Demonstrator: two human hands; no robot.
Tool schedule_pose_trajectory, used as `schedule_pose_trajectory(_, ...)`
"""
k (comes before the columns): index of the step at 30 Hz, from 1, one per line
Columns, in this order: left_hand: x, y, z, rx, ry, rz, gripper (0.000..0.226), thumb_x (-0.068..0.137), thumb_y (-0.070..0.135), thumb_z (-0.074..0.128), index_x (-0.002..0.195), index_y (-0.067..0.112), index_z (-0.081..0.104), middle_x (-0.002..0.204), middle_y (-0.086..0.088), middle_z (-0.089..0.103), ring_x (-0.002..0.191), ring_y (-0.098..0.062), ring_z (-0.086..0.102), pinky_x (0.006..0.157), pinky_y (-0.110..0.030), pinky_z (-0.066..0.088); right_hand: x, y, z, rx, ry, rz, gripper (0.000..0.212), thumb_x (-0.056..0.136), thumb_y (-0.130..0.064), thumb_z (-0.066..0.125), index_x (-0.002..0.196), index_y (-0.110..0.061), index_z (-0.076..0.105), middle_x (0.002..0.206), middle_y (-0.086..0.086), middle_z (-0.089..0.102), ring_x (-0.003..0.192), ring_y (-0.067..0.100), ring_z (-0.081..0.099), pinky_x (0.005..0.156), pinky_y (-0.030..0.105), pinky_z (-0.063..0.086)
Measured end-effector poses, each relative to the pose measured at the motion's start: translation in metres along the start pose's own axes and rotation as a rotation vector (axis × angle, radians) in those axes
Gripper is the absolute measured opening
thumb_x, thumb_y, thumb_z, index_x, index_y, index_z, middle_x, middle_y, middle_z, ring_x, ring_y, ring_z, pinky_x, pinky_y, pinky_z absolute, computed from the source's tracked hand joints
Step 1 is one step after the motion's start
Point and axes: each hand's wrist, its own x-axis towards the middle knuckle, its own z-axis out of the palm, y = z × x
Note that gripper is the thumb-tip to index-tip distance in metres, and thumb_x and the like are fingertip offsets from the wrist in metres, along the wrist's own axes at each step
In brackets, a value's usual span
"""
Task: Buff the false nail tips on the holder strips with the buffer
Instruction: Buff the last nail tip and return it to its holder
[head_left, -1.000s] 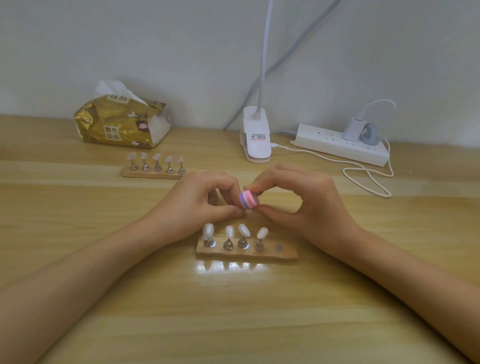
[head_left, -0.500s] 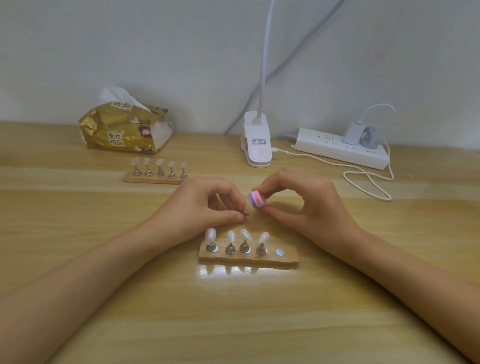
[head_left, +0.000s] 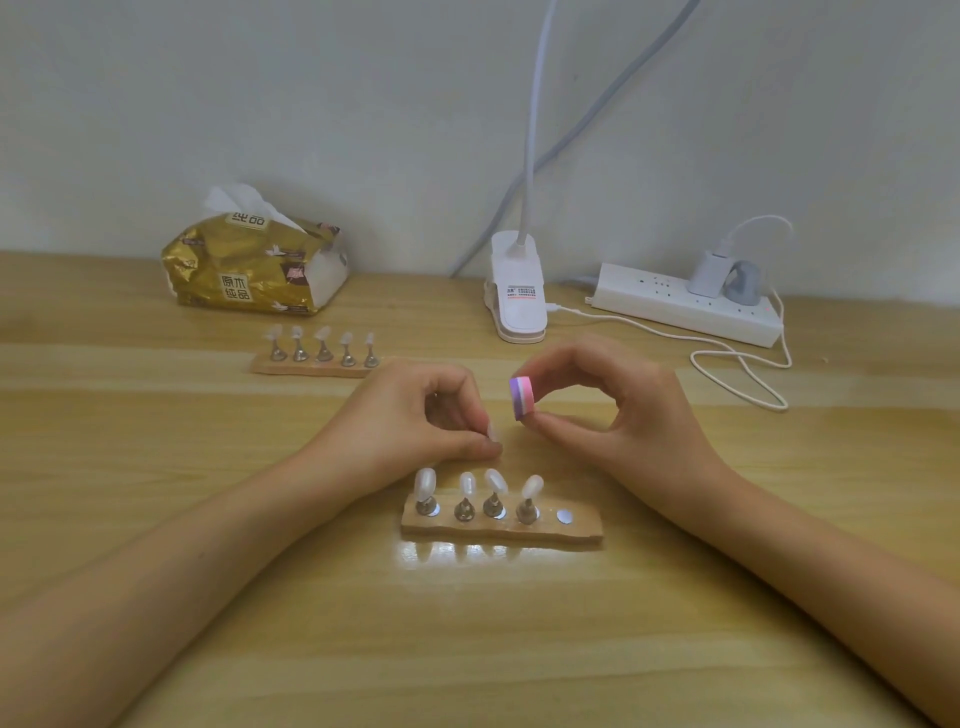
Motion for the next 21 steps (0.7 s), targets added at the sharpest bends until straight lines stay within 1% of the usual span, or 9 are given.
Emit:
schedule_pose_trajectory(1,0.0000,0.0001,0.0006,0.000,0.003,-0.003,0.022,0.067,0.013,0.088,0.064,0.022,0.068,0.062,0.012,0.070,0.051,0.005,0.057,0.053,-0.005,0.039,0.0003,-0.0001,0.0015,-0.020,-0.019,-0.036,0.011,0.086,-0.007,0.077,0.095,-0.006,0.072,0.092,-0.001,0.072,0.089,0.008,0.068,0.083,0.014,0.049)
schedule_pose_trajectory(2,0.0000,0.0000,0.0006,0.003,0.008,-0.006,0.021,0.067,0.014,0.088,0.064,0.022,0.069,0.060,0.011,0.069,0.051,0.005,0.057,0.053,-0.006,0.039,0.0011,0.0003,0.0035,-0.040,-0.043,-0.064,0.010,0.086,-0.006,0.077,0.095,-0.006,0.072,0.092,-0.001,0.072,0.088,0.008,0.068,0.082,0.016,0.049)
schedule_pose_trajectory(4,-0.0003,-0.0002,0.0008,0.004,0.015,-0.005,0.018,0.067,0.017,0.088,0.065,0.022,0.071,0.059,0.010,0.068,0.051,0.004,0.055,0.053,-0.009,0.039,0.0024,0.0033,0.0069,-0.077,-0.095,-0.086,0.011,0.086,-0.004,0.078,0.096,-0.005,0.073,0.093,0.001,0.072,0.088,0.010,0.068,0.081,0.024,0.052)
schedule_pose_trajectory(6,-0.0006,-0.0004,0.0006,-0.003,0.023,0.006,0.017,0.068,0.016,0.088,0.065,0.021,0.072,0.060,0.010,0.068,0.051,0.003,0.054,0.053,-0.010,0.040,0.0034,0.0066,0.0071,-0.109,-0.112,-0.082,0.009,0.086,-0.004,0.078,0.095,-0.005,0.074,0.093,0.001,0.072,0.087,0.011,0.067,0.080,0.031,0.054)
schedule_pose_trajectory(7,-0.0009,0.0000,0.0005,-0.005,0.022,0.011,0.017,0.068,0.015,0.087,0.064,0.021,0.072,0.060,0.011,0.068,0.051,0.004,0.053,0.053,-0.010,0.039,0.0033,0.0074,0.0065,-0.113,-0.105,-0.083,0.008,0.086,-0.005,0.078,0.094,-0.006,0.074,0.093,0.000,0.072,0.087,0.010,0.067,0.080,0.032,0.054)
schedule_pose_trajectory(11,-0.0020,0.0010,0.0010,-0.006,0.020,0.032,0.022,0.071,0.013,0.086,0.062,0.023,0.069,0.055,0.015,0.063,0.047,0.004,0.048,0.051,-0.007,0.035,0.0022,0.0073,0.0081,-0.123,-0.064,-0.159,0.009,0.086,-0.005,0.078,0.094,-0.005,0.074,0.094,0.001,0.072,0.088,0.012,0.068,0.080,0.026,0.053)
schedule_pose_trajectory(15,-0.0015,0.0016,0.0020,0.000,0.029,0.022,0.020,0.070,0.013,0.086,0.062,0.021,0.070,0.056,0.015,0.063,0.048,0.002,0.048,0.051,-0.010,0.036,0.0023,0.0074,0.0082,-0.111,-0.050,-0.081,0.008,0.085,-0.006,0.080,0.090,-0.005,0.073,0.091,0.000,0.072,0.086,0.009,0.068,0.079,0.025,0.052)
schedule_pose_trajectory(18,-0.0015,0.0017,0.0020,-0.002,0.035,0.033,0.025,0.071,0.013,0.086,0.059,0.024,0.066,0.052,0.017,0.059,0.047,0.002,0.046,0.050,-0.009,0.034,0.0026,0.0064,0.0103,-0.104,-0.042,-0.132,0.009,0.085,-0.004,0.079,0.092,-0.003,0.073,0.091,0.003,0.072,0.086,0.014,0.068,0.078,0.029,0.054)
schedule_pose_trajectory(21,-0.0008,0.0010,0.0019,0.008,0.037,0.025,0.023,0.069,0.011,0.087,0.060,0.021,0.068,0.052,0.017,0.060,0.046,0.002,0.046,0.050,-0.008,0.033,0.0022,0.0082,0.0073,-0.099,-0.062,-0.061,0.009,0.085,-0.006,0.080,0.091,-0.004,0.074,0.091,0.001,0.072,0.085,0.011,0.068,0.079,0.033,0.054)
